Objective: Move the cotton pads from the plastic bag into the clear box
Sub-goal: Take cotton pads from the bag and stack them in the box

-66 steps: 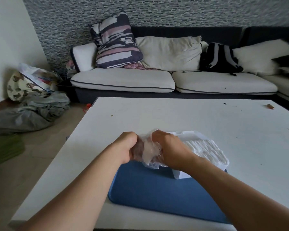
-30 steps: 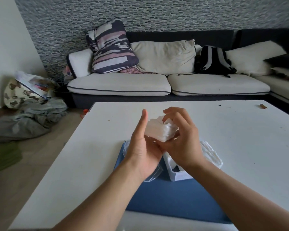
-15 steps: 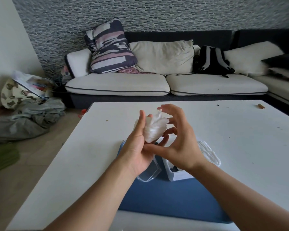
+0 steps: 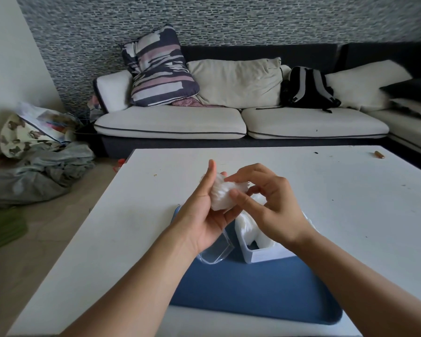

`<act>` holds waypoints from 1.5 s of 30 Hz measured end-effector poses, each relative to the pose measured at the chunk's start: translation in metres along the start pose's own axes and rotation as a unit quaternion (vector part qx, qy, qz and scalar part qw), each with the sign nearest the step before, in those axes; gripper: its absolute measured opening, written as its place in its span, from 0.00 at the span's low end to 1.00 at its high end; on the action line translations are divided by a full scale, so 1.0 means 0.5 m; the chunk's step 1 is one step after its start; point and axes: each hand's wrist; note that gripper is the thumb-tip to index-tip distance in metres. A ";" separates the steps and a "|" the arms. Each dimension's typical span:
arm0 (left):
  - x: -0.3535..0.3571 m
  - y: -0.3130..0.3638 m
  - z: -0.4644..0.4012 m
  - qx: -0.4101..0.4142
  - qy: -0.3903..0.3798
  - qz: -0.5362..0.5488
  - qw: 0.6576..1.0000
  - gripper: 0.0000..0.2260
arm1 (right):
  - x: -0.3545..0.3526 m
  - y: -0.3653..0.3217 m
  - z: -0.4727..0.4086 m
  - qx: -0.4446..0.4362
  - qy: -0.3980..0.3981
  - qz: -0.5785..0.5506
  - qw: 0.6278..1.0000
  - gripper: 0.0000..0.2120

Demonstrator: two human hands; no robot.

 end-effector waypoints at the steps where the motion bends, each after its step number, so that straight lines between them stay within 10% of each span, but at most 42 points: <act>1: 0.001 0.000 0.000 -0.002 0.002 -0.002 1.000 0.35 | 0.000 0.000 0.000 -0.007 0.005 0.006 1.000 0.08; 15: -0.003 -0.010 -0.009 -0.008 0.013 -0.015 1.000 0.29 | 0.028 -0.011 0.001 0.047 0.163 -0.048 0.984 0.06; 25: -0.004 -0.002 -0.001 -0.016 -0.016 -0.001 1.000 0.28 | 0.017 0.005 -0.002 -0.057 0.078 0.109 0.989 0.02; 38: 0.005 -0.006 0.021 -0.102 -0.118 -0.127 0.980 0.14 | -0.008 0.008 0.001 0.083 -0.154 0.053 0.983 0.60; 45: -0.002 -0.003 0.015 -0.121 -0.117 -0.074 0.983 0.15 | -0.001 0.000 -0.001 0.060 -0.090 0.043 0.993 0.40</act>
Point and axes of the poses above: each hand's wrist, its own z-axis away from the middle knuckle, its own x-axis out of the palm, y = z × x, and after that the axes turned 9 degrees about x, right-handed
